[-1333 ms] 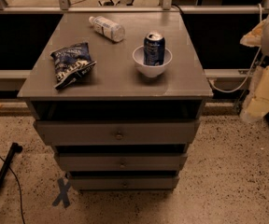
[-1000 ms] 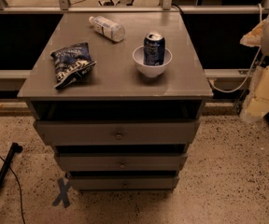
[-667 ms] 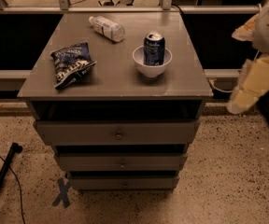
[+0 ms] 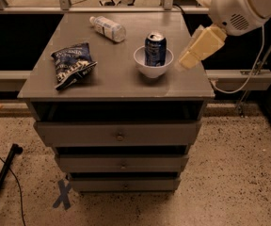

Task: Pick pepsi can from white bowl and place on counter

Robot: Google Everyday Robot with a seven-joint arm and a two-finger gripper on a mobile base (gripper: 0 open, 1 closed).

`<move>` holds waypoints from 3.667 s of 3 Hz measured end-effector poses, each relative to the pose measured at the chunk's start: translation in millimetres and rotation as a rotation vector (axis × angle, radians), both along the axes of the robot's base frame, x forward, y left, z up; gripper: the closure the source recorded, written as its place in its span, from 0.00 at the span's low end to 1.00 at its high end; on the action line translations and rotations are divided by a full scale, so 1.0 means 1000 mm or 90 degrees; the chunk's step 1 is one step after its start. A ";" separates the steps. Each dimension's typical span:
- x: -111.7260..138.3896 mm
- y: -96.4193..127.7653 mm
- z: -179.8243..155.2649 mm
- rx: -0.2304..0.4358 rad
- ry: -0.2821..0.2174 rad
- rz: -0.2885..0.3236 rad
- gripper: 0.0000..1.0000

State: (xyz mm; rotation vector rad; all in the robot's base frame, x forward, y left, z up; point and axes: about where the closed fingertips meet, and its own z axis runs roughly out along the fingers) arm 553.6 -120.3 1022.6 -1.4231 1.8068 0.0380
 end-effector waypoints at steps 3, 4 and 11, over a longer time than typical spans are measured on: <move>0.049 0.026 -0.013 0.079 -0.027 0.030 0.00; 0.084 0.039 -0.022 0.116 -0.040 0.022 0.00; 0.162 0.053 -0.090 0.354 0.008 -0.113 0.61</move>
Offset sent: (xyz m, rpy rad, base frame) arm 0.0353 0.0190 -0.0121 0.1664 -0.0244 0.0440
